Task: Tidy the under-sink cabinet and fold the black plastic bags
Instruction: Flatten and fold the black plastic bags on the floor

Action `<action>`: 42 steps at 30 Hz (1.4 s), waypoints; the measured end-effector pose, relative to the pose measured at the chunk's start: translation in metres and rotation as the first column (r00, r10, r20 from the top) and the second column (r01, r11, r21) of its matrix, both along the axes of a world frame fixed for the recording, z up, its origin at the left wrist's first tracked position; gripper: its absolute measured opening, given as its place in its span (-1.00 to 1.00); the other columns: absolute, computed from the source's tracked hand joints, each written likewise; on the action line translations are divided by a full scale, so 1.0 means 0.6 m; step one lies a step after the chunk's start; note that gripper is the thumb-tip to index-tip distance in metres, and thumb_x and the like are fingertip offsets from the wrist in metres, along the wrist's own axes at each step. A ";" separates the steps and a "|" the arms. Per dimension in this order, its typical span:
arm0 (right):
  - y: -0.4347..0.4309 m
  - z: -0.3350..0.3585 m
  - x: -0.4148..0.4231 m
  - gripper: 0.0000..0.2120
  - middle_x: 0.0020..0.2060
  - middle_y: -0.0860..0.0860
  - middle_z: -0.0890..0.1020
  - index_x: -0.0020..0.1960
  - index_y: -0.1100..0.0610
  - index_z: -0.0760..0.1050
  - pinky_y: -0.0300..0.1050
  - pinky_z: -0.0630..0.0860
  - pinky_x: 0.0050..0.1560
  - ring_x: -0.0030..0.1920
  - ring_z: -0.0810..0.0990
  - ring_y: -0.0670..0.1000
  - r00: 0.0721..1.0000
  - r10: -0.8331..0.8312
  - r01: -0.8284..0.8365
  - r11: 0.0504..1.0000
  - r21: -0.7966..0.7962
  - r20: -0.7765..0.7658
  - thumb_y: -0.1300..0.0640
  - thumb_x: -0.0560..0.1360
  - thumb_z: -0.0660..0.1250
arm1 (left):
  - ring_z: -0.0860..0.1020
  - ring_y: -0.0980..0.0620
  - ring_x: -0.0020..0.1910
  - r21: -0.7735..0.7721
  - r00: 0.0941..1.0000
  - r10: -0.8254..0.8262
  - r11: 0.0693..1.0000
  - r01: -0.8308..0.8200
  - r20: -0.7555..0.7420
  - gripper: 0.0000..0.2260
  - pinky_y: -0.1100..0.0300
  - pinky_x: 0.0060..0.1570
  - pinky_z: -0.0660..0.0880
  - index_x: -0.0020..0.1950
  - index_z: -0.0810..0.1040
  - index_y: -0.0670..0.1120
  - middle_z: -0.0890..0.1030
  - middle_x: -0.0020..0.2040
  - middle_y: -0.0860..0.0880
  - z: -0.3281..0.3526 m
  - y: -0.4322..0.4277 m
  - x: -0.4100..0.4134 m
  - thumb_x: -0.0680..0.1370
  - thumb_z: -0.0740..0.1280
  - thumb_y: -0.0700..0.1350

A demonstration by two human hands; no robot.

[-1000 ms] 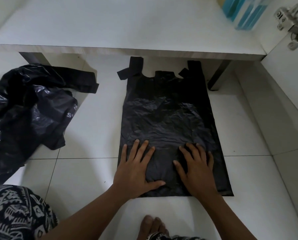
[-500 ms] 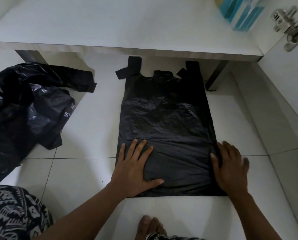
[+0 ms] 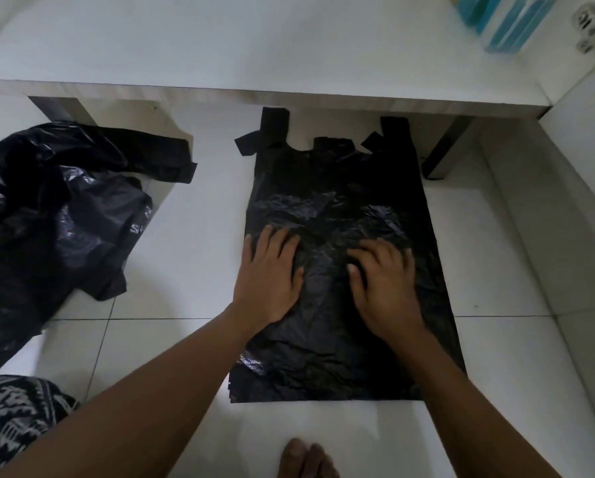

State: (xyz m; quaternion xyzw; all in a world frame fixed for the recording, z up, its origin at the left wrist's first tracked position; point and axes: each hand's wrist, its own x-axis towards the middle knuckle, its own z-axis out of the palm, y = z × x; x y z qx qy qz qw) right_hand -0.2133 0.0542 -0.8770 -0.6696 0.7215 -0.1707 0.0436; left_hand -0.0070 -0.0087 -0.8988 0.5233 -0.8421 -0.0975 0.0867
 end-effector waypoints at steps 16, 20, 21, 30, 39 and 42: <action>-0.042 -0.034 -0.220 -0.45 0.40 0.17 0.42 0.42 0.08 0.36 0.27 0.31 0.36 0.39 0.36 0.22 0.970 -0.243 0.243 0.957 0.158 -0.022 -0.21 0.62 -0.08 | 0.07 -0.03 0.60 0.063 0.999 0.005 0.998 -0.003 -0.034 -0.35 -0.11 0.57 -0.01 0.56 0.25 0.10 0.23 0.58 0.04 -0.028 -0.012 0.013 0.57 0.01 0.40; -0.063 -0.008 -0.193 -0.56 0.28 0.18 0.50 0.32 0.09 0.43 0.22 0.37 0.25 0.29 0.39 0.23 0.952 -0.301 0.297 0.952 0.069 0.060 -0.14 0.61 0.06 | 0.20 -0.02 0.53 0.162 0.996 0.012 0.987 0.002 -0.086 -0.26 -0.11 0.52 0.12 0.53 0.32 0.11 0.33 0.53 0.04 0.006 -0.030 0.011 0.49 0.02 0.50; -0.073 -0.001 -0.177 -0.60 0.24 0.17 0.52 0.30 0.09 0.45 0.20 0.38 0.22 0.26 0.39 0.22 0.957 -0.282 0.281 0.959 0.024 0.070 -0.11 0.61 0.09 | 0.25 -0.03 0.50 0.192 0.994 0.022 0.981 -0.001 -0.107 -0.26 -0.10 0.49 0.16 0.53 0.32 0.11 0.36 0.51 0.03 0.018 -0.038 0.010 0.49 0.03 0.50; -0.182 -0.009 -0.022 -0.74 0.12 0.06 0.48 0.19 0.04 0.51 0.11 0.39 0.14 0.16 0.42 0.12 0.990 0.128 -0.125 0.991 0.041 -0.056 -0.02 0.61 0.15 | 0.24 -0.15 0.51 -0.006 0.998 0.041 0.999 -0.041 -0.054 -0.40 -0.19 0.48 0.15 0.47 0.41 -0.02 0.37 0.48 -0.09 0.009 -0.153 -0.038 0.56 0.11 0.31; -0.334 -0.040 -0.143 -0.54 0.39 0.22 0.37 0.41 0.14 0.36 0.22 0.33 0.29 0.35 0.33 0.28 0.989 -0.083 0.104 0.979 0.176 -0.118 -0.11 0.65 0.05 | 0.02 -0.11 0.61 0.013 0.999 0.033 0.999 -0.032 -0.021 -0.19 -0.22 0.55 -0.07 0.58 0.20 0.06 0.17 0.61 -0.04 -0.029 -0.153 -0.030 0.48 0.01 0.52; -0.402 -0.032 -0.182 -0.46 0.41 0.30 0.33 0.42 0.28 0.31 0.17 0.28 0.36 0.37 0.31 0.31 0.964 -0.194 0.238 0.935 0.262 -0.181 -0.09 0.65 -0.03 | -0.01 -0.10 0.61 0.021 0.999 0.047 0.999 -0.047 -0.006 -0.18 -0.21 0.55 -0.08 0.59 0.18 0.07 0.15 0.61 -0.03 -0.031 -0.154 -0.030 0.47 0.00 0.53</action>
